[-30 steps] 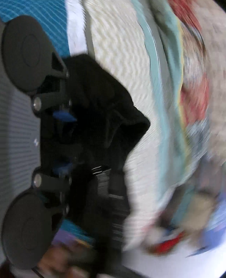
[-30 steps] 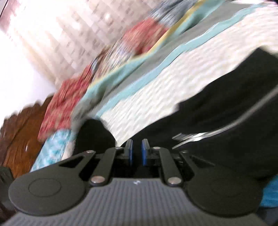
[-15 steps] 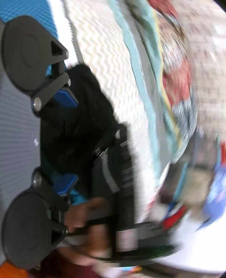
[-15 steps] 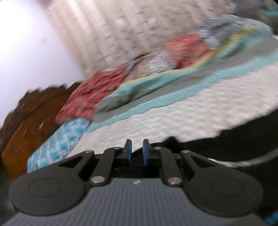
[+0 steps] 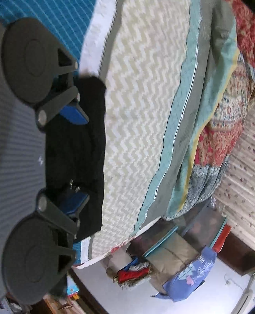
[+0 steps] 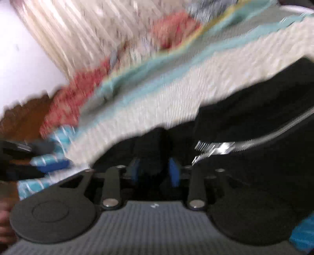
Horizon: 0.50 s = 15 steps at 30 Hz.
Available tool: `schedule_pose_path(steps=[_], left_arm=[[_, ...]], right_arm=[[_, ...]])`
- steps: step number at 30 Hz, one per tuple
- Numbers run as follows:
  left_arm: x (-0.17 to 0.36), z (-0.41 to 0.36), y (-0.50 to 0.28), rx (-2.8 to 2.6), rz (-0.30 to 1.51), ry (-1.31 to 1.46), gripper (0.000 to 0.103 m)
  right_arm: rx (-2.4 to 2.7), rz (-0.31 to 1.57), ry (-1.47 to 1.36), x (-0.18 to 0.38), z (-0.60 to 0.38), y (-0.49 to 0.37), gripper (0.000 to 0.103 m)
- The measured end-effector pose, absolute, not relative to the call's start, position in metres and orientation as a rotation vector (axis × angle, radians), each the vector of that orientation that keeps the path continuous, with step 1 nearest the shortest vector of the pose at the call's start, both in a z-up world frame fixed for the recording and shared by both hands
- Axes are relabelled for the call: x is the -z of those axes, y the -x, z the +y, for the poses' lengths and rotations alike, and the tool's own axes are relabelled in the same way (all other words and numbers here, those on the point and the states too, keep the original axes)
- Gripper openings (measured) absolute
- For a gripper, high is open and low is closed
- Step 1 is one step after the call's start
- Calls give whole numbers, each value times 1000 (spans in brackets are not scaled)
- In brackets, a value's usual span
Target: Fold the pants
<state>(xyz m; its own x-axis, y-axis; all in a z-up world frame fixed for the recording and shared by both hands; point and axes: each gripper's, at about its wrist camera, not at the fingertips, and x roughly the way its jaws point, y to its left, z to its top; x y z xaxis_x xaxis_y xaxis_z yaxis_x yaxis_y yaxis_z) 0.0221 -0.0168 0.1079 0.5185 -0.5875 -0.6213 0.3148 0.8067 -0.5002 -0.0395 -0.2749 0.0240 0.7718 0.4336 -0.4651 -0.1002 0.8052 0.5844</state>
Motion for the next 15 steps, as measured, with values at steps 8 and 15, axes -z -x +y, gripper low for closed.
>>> schedule_pose_path(steps=[8,15], left_arm=[[-51,-67,-47,540,1011,230,64],[-36,-100,-41,468,1014,-17,67]], right_arm=[[85,409,-568,-52,-403,102,60],[196,498,-701,-14,-437,93,66]])
